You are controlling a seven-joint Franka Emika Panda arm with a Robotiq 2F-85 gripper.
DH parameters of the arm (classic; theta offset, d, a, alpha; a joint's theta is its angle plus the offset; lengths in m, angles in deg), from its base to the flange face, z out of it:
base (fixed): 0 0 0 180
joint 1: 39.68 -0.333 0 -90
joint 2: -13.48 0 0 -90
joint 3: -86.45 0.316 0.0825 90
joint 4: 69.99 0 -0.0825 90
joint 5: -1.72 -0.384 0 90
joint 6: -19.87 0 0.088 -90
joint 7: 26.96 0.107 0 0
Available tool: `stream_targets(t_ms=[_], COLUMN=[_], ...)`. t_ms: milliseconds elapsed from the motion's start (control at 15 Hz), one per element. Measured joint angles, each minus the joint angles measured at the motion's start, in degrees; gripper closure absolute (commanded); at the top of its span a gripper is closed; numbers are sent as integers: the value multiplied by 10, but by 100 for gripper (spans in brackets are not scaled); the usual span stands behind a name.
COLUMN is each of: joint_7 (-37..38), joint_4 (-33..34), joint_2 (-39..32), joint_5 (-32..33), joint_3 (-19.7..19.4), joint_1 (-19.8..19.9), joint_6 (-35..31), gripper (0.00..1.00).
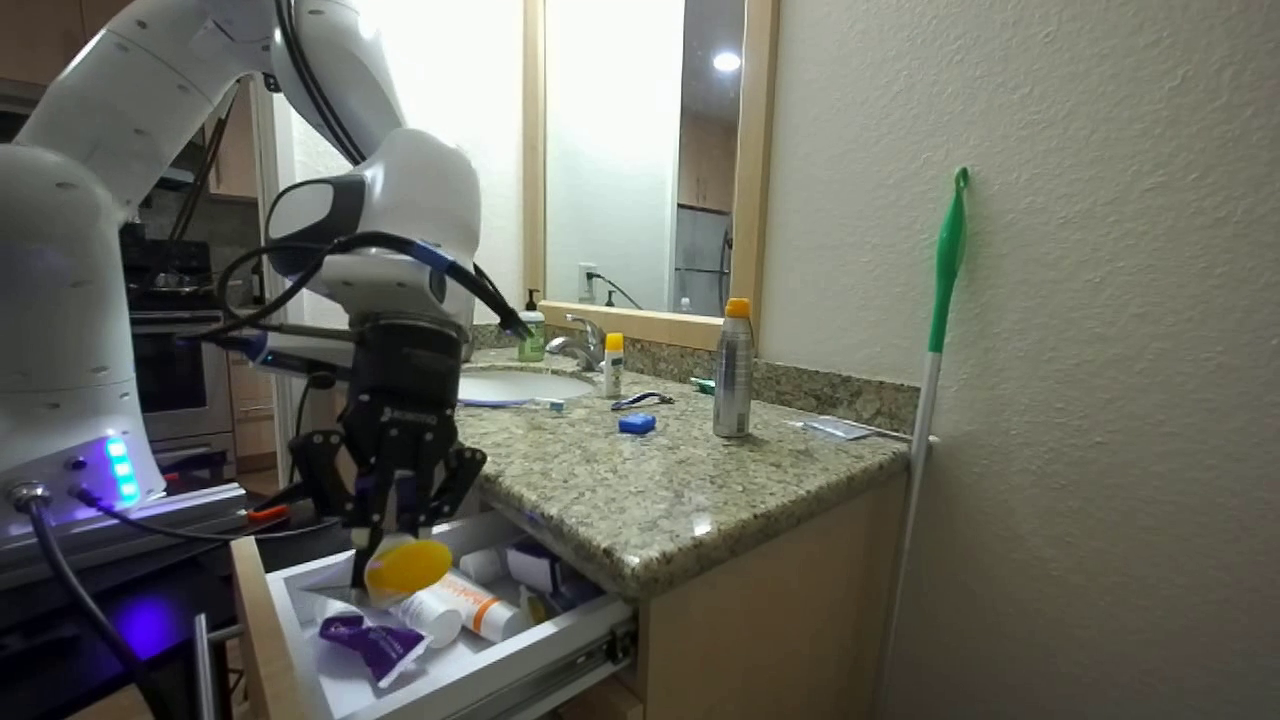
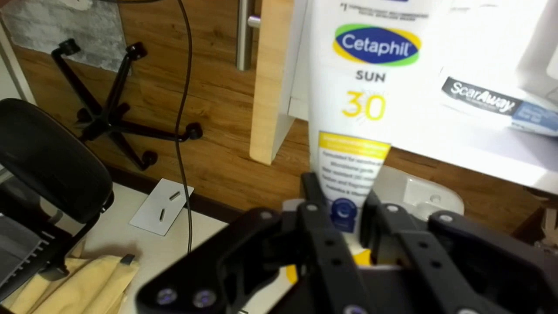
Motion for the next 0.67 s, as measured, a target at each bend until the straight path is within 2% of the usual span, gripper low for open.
stream_targets(t_ms=[333,667], joint_7=[0,2], joint_4=[-13,28], joint_2=[83,197], joint_5=[0,-9], joint_3=[-123,-250], joint_1=[-111,-233], joint_6=[17,131], gripper=[95,95])
